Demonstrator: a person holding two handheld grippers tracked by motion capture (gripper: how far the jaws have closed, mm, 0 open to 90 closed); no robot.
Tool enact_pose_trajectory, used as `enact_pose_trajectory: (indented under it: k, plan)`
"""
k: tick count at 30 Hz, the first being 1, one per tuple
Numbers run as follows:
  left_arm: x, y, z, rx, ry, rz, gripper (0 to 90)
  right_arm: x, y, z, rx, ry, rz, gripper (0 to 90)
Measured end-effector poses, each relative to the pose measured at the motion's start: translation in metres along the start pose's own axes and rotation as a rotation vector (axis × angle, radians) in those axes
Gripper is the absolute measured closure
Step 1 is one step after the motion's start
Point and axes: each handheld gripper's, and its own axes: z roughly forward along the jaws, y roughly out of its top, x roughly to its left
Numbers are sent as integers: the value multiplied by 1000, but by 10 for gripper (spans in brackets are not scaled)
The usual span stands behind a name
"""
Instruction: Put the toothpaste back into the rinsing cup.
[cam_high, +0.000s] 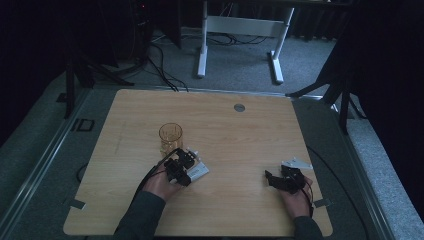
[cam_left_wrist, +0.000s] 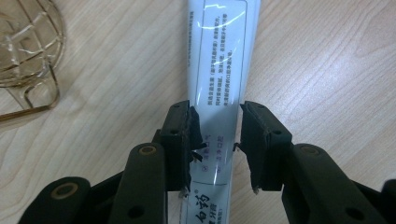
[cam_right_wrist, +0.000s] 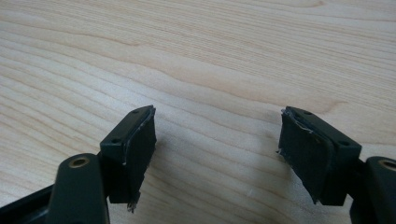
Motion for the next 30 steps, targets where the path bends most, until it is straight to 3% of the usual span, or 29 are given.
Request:
enact_pose_trajectory:
  k: [15, 30]
  plan:
    - [-2, 3, 13, 62, 21, 10, 608, 0, 0, 0, 0, 0, 0, 271]
    - [3, 5, 20, 89, -16, -15, 602, 0, 0, 0, 0, 0, 0, 271]
